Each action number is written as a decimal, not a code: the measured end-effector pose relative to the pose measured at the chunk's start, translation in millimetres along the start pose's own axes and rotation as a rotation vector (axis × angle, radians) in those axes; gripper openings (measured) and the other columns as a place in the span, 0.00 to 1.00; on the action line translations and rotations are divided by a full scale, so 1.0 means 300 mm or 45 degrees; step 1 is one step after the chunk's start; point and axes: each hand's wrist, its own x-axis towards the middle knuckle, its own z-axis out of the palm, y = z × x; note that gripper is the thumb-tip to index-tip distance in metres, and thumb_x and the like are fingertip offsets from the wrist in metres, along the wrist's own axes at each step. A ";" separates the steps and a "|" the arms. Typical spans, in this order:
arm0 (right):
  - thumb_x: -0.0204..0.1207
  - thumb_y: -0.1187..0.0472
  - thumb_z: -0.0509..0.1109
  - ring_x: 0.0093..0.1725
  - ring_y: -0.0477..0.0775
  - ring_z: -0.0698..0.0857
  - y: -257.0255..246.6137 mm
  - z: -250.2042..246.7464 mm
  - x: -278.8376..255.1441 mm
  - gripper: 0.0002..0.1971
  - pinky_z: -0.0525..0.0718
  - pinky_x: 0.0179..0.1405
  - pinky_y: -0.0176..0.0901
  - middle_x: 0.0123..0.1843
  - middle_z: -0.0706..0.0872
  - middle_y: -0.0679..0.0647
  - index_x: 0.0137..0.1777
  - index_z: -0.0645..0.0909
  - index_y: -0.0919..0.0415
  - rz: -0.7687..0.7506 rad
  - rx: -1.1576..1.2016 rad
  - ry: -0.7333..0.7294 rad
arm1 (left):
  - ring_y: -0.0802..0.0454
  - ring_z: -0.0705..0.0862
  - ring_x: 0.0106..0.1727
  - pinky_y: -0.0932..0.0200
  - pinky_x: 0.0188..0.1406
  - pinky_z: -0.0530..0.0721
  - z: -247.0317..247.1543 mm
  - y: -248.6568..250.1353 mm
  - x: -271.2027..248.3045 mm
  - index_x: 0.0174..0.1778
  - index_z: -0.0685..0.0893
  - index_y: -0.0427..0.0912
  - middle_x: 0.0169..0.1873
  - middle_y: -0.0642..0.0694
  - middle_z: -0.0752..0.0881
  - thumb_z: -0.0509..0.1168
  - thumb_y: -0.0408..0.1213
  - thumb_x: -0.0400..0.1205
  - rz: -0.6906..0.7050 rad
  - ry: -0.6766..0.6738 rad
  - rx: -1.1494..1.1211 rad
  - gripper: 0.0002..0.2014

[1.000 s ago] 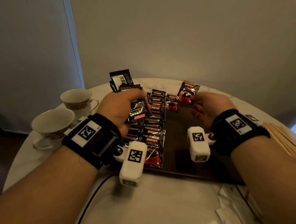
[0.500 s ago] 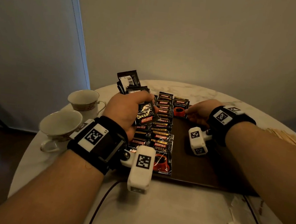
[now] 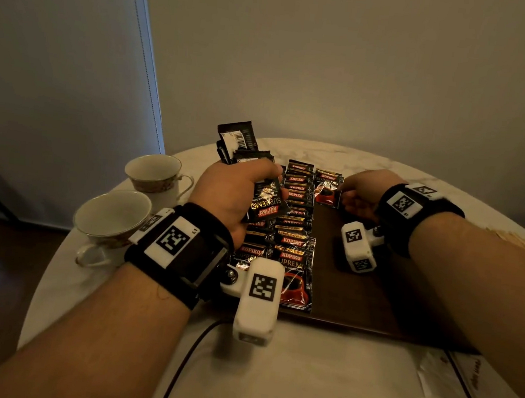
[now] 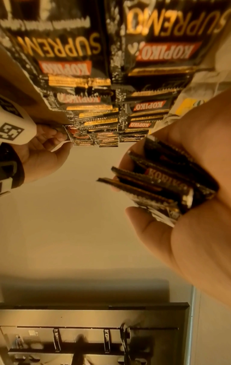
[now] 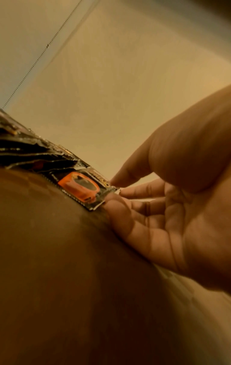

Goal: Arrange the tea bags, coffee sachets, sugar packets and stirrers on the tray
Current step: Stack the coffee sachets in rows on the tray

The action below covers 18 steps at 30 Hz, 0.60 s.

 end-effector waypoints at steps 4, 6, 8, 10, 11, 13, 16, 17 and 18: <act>0.83 0.67 0.70 0.38 0.54 0.84 0.000 0.006 0.015 0.06 0.87 0.44 0.47 0.39 0.84 0.57 0.57 0.84 0.64 -0.022 0.034 -0.025 | 0.46 0.91 0.32 0.53 0.28 0.89 -0.001 -0.004 0.005 0.48 0.88 0.33 0.32 0.39 0.91 0.74 0.29 0.80 0.003 0.002 -0.017 0.05; 0.84 0.68 0.68 0.37 0.53 0.83 0.000 0.006 0.022 0.07 0.87 0.46 0.46 0.39 0.83 0.57 0.60 0.83 0.63 -0.026 0.050 -0.037 | 0.46 0.91 0.31 0.53 0.27 0.89 -0.001 -0.005 0.006 0.47 0.88 0.33 0.32 0.39 0.90 0.74 0.28 0.79 0.002 0.007 -0.009 0.04; 0.85 0.68 0.67 0.37 0.53 0.82 -0.001 0.002 0.020 0.09 0.86 0.43 0.45 0.40 0.82 0.57 0.62 0.84 0.64 -0.025 0.058 -0.043 | 0.46 0.91 0.32 0.53 0.28 0.90 0.000 -0.006 0.006 0.47 0.88 0.33 0.32 0.39 0.90 0.74 0.29 0.79 -0.001 0.004 -0.002 0.04; 0.84 0.67 0.67 0.39 0.53 0.82 0.002 -0.004 0.020 0.11 0.85 0.41 0.45 0.41 0.83 0.57 0.64 0.83 0.65 -0.027 0.074 -0.047 | 0.45 0.92 0.34 0.52 0.29 0.90 -0.002 -0.011 0.012 0.49 0.87 0.33 0.32 0.41 0.91 0.74 0.30 0.80 -0.004 0.005 -0.006 0.05; 0.84 0.67 0.68 0.39 0.54 0.82 0.004 -0.007 0.018 0.12 0.84 0.40 0.45 0.41 0.83 0.57 0.65 0.83 0.65 -0.028 0.099 -0.047 | 0.45 0.92 0.34 0.52 0.30 0.90 -0.001 -0.013 0.012 0.50 0.86 0.34 0.32 0.41 0.91 0.73 0.30 0.80 -0.015 0.002 -0.013 0.05; 0.84 0.65 0.69 0.38 0.52 0.81 0.002 -0.019 0.004 0.13 0.83 0.35 0.44 0.40 0.83 0.56 0.67 0.82 0.64 -0.043 0.161 -0.052 | 0.43 0.92 0.35 0.52 0.29 0.90 0.003 -0.013 0.009 0.54 0.84 0.34 0.33 0.41 0.91 0.70 0.29 0.81 -0.044 -0.018 -0.040 0.07; 0.83 0.61 0.72 0.32 0.50 0.79 -0.020 -0.041 -0.071 0.13 0.80 0.32 0.42 0.32 0.82 0.51 0.65 0.84 0.62 -0.113 0.240 -0.126 | 0.39 0.94 0.41 0.46 0.37 0.93 0.014 -0.009 -0.005 0.56 0.84 0.33 0.38 0.37 0.93 0.71 0.29 0.82 -0.101 -0.040 -0.042 0.08; 0.82 0.59 0.74 0.31 0.49 0.79 -0.028 -0.045 -0.113 0.12 0.79 0.32 0.41 0.31 0.82 0.50 0.63 0.85 0.61 -0.147 0.263 -0.201 | 0.37 0.94 0.44 0.43 0.43 0.93 0.018 -0.009 -0.012 0.56 0.86 0.33 0.41 0.36 0.94 0.75 0.31 0.80 -0.113 -0.039 -0.032 0.10; 0.81 0.56 0.75 0.30 0.48 0.79 -0.035 -0.049 -0.160 0.11 0.78 0.32 0.41 0.31 0.82 0.49 0.60 0.86 0.59 -0.184 0.270 -0.307 | 0.35 0.94 0.48 0.39 0.49 0.92 0.021 -0.013 -0.015 0.56 0.88 0.34 0.45 0.35 0.94 0.80 0.34 0.77 -0.121 -0.026 -0.015 0.15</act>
